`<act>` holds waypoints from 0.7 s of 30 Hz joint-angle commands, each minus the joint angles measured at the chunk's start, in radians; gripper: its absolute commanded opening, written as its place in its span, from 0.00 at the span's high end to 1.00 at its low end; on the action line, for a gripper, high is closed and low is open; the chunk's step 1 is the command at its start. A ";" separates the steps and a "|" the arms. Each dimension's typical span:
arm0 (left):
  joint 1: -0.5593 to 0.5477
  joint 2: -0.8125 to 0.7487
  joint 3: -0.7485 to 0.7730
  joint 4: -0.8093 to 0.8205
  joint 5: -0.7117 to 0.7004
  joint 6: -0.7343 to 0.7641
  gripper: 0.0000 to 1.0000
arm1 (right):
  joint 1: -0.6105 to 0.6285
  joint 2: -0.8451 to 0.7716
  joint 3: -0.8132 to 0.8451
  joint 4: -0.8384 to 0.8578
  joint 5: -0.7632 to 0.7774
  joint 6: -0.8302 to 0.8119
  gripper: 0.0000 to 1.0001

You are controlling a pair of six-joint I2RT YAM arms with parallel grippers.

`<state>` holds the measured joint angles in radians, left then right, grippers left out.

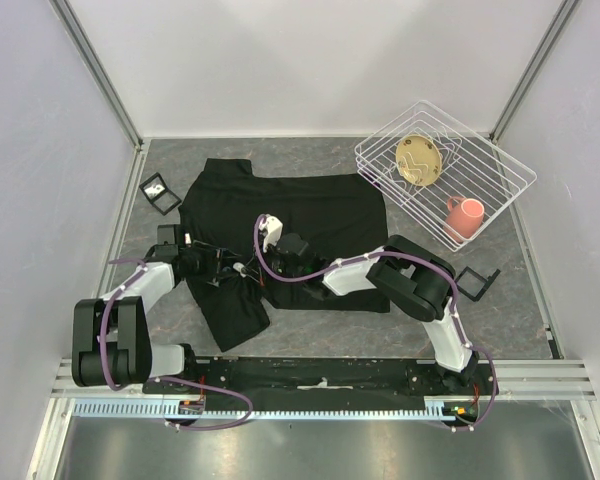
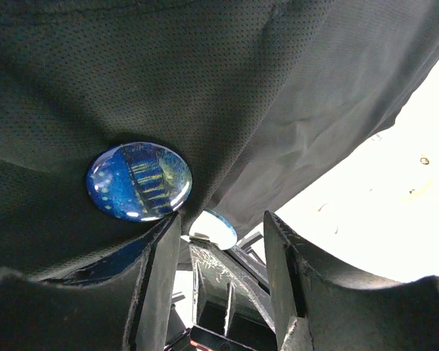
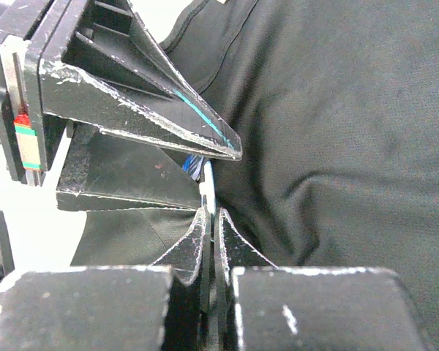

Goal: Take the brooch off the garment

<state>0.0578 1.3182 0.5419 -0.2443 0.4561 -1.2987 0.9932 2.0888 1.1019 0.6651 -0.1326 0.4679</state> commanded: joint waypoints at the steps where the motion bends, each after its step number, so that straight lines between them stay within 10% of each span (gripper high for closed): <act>1: 0.005 0.009 0.029 0.033 0.046 -0.036 0.44 | 0.007 -0.033 0.004 0.050 -0.005 0.005 1.00; 21: 0.002 -0.063 0.018 -0.033 0.067 -0.080 0.40 | 0.010 -0.007 0.036 0.013 0.002 -0.012 1.00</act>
<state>0.0578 1.2621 0.5430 -0.2558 0.5014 -1.3354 0.9932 2.0888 1.1023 0.6640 -0.1299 0.4675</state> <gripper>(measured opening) 0.598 0.029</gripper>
